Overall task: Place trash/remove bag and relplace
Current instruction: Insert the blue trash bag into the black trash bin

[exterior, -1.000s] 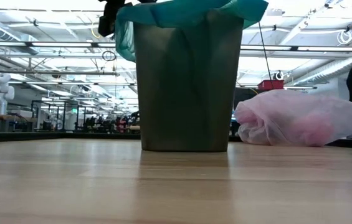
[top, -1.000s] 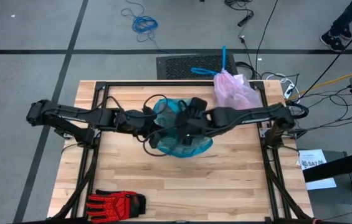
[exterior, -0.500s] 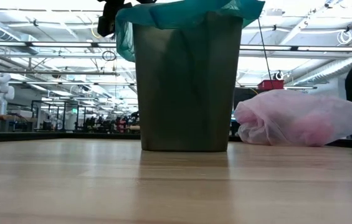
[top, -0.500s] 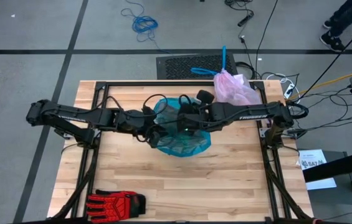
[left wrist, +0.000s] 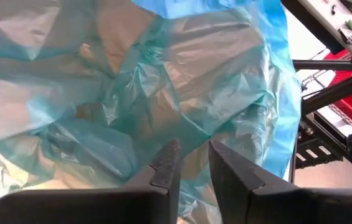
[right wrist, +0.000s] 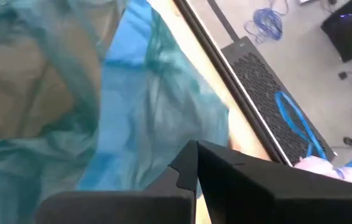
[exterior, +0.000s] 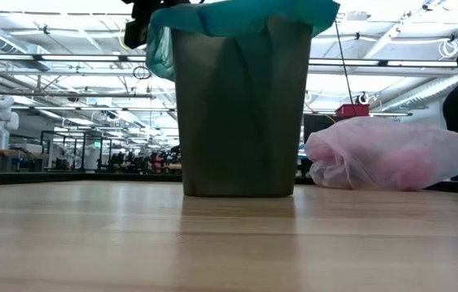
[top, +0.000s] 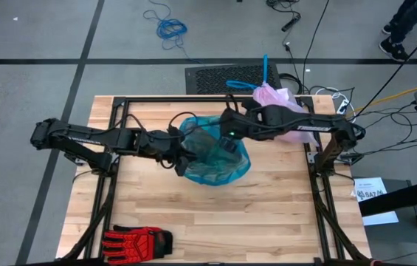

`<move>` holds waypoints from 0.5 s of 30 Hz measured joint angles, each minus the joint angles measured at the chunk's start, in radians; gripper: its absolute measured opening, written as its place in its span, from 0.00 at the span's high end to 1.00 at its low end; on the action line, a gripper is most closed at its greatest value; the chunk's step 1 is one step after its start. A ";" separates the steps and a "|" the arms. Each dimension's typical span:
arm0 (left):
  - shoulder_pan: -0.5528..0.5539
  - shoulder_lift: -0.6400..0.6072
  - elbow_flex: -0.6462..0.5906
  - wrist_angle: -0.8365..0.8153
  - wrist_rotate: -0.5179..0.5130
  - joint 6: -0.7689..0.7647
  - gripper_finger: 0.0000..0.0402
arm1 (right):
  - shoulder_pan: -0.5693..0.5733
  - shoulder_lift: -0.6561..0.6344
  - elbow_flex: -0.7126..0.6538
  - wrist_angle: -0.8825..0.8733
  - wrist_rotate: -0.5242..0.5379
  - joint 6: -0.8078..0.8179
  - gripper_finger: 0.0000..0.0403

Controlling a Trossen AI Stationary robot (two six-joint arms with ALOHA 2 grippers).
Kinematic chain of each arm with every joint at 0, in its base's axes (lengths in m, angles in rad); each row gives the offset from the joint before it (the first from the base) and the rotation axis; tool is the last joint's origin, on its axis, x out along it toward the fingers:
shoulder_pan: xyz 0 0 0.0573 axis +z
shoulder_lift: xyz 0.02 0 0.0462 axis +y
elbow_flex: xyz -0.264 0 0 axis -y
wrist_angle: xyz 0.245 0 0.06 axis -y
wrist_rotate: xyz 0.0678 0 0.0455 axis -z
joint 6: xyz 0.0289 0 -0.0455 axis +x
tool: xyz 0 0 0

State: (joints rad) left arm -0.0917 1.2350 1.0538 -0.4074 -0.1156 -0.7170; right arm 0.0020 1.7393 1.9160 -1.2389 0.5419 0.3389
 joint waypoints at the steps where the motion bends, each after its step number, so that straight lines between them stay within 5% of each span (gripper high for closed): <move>1: 0.000 0.000 0.000 -0.001 0.002 0.000 0.81 | 0.001 -0.006 0.000 -0.003 -0.002 0.001 1.00; 15: 0.000 0.001 -0.001 -0.001 0.040 0.025 0.98 | -0.086 -0.026 -0.001 0.056 -0.149 -0.077 1.00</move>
State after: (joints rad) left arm -0.0917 1.2358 1.0527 -0.4083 -0.0756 -0.6917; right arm -0.0841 1.7134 1.9154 -1.1832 0.3927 0.2622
